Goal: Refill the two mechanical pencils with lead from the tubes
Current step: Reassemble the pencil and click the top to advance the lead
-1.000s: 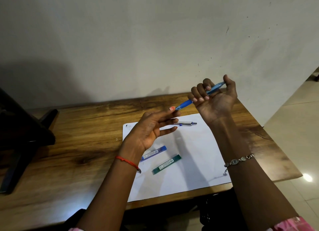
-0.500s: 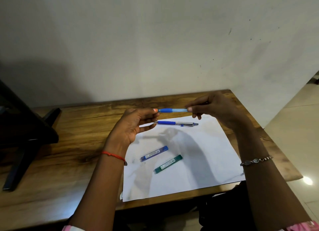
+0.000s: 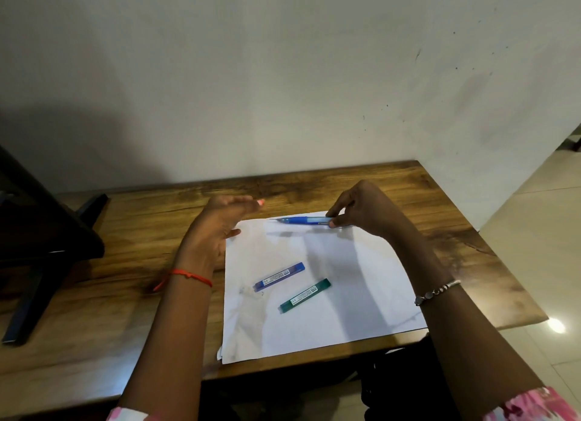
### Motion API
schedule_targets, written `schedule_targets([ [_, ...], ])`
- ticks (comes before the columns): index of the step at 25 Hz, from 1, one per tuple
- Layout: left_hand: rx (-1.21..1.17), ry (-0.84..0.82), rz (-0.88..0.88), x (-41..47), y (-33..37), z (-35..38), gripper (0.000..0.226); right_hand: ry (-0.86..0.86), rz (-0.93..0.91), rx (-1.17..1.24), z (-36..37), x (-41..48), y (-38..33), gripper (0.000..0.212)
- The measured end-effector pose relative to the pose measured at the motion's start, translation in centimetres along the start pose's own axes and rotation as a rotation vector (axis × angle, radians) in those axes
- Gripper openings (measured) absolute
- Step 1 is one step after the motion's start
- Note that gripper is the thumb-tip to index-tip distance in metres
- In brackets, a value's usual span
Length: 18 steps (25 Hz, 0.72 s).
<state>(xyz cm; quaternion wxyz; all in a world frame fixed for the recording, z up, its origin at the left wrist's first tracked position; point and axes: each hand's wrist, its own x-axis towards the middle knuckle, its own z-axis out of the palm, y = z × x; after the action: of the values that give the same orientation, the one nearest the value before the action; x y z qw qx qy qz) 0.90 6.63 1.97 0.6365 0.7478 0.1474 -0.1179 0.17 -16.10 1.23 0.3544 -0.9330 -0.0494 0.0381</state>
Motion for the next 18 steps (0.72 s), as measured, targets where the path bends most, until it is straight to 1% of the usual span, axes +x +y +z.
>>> schedule_targets([
  [2, 0.005, 0.033, 0.007, 0.2, -0.1, 0.1, 0.021, -0.001, 0.009, -0.044, 0.4, 0.0, -0.1, 0.022],
  [6, 0.018, 0.043, 0.011, 0.1, 0.0, 0.4, 0.006, -0.023, 0.046, -0.078, 0.9, 0.0, -0.6, 0.027],
  [9, 0.022, 0.052, 0.004, 0.1, 0.0, 0.3, 0.004, -0.037, 0.047, -0.102, 1.3, 0.0, -0.8, 0.027],
  [11, 0.022, 0.052, 0.001, 0.2, -0.1, 0.3, 0.016, -0.042, 0.060, -0.110, 1.5, 0.0, -0.8, 0.027],
  [12, 0.020, 0.048, 0.001, 0.3, -0.2, 0.3, 0.015, -0.044, 0.067, -0.120, 1.6, 0.0, -0.8, 0.027],
  [14, 0.023, 0.041, -0.001, 0.2, -0.2, 0.2, 0.005, -0.047, 0.077, -0.131, 1.8, 0.0, -0.8, 0.027],
  [16, 0.024, 0.039, 0.001, 0.2, -0.2, 0.2, 0.004, -0.052, 0.091, -0.128, 2.0, 0.0, -1.0, 0.027],
  [18, 0.033, 0.043, 0.012, 0.3, -0.3, 0.2, 0.013, -0.056, 0.096, -0.127, 2.0, 0.1, -1.0, 0.026],
])
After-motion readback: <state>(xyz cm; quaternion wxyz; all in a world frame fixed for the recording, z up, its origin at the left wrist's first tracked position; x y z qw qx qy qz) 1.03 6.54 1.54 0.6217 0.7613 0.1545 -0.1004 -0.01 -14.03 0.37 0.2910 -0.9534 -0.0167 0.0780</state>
